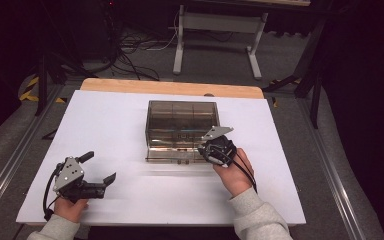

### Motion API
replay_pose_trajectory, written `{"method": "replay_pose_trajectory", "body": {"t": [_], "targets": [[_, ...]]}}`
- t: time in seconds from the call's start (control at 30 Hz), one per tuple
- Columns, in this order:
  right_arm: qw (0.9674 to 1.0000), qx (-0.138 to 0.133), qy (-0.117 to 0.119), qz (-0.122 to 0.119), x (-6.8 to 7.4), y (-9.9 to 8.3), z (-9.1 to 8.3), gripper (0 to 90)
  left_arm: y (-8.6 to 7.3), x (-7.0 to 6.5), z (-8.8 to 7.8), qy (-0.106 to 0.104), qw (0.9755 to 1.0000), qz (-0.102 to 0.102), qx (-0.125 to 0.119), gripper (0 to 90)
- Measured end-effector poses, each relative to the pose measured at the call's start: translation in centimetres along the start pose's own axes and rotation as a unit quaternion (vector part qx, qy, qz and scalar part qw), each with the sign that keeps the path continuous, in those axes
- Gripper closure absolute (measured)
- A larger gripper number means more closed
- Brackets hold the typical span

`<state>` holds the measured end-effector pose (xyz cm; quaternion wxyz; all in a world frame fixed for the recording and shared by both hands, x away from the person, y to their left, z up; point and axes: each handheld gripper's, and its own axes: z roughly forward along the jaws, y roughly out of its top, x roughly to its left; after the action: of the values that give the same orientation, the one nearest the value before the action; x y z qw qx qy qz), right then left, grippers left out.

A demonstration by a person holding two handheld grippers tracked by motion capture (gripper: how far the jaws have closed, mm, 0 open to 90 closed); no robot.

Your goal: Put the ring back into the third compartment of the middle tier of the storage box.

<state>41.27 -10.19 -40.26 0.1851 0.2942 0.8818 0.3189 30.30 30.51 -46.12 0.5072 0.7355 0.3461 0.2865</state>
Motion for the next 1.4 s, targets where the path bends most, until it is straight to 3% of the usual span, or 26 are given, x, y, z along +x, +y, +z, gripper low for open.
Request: {"method": "replay_pose_trajectory", "body": {"t": [1.0,1.4], "targets": [[0.9995,0.028,-0.009,0.013,-1.2,-0.8,0.8,75.8,0.0,0.0,0.0,0.001,1.0,0.0,0.0,0.3],[0.9997,0.015,-0.011,0.015,-1.2,-0.7,0.4,72.3,0.0,0.0,0.0,0.001,1.0,-0.001,0.0,0.3]]}}
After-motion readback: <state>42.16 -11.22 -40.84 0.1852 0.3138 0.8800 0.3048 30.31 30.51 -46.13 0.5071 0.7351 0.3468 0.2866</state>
